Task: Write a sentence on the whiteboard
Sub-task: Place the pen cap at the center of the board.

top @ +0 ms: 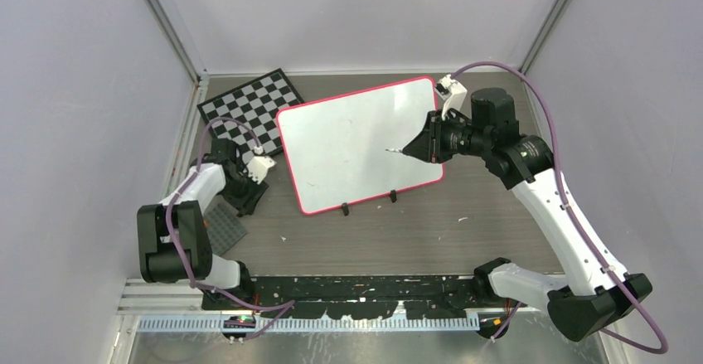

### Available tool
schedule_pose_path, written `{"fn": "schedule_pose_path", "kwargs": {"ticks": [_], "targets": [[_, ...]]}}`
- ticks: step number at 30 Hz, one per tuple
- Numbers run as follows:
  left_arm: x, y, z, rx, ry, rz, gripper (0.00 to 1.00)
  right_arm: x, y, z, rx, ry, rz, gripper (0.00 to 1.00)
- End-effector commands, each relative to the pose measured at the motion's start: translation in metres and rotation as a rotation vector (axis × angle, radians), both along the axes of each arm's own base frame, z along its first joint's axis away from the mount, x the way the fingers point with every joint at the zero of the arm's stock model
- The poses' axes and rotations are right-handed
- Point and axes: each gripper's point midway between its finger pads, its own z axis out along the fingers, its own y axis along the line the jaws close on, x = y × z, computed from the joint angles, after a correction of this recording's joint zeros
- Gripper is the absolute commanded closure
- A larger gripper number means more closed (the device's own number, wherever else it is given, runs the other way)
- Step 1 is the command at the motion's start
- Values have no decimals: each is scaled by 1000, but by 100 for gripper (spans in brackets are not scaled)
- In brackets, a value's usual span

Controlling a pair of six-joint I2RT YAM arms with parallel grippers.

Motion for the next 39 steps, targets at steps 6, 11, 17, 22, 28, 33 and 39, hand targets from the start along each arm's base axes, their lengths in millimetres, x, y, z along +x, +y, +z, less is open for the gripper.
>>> {"fn": "schedule_pose_path", "kwargs": {"ticks": [6, 11, 17, 22, 28, 33, 39], "targets": [[18, -35, 76, -201, -102, 51, 40, 18, -11, -27, -136, 4, -17, 100], [29, -74, 134, -448, -138, 84, 37, 33, -20, -28, -156, 25, -132, 100], [36, -121, 179, -644, -181, 10, 38, 23, -9, -13, -115, -22, -27, 100], [0, -161, 194, -566, -285, -308, 42, 27, -15, -7, -105, -3, -83, 100], [-66, -209, 166, -451, -176, -730, 58, 38, -31, -10, -62, 76, -166, 100], [-71, -233, 107, -288, -118, -931, 64, 48, -43, -11, -33, 116, -229, 100], [-53, -258, 67, -227, -80, -980, 69, 54, -57, -5, 1, 129, -298, 100]]}}
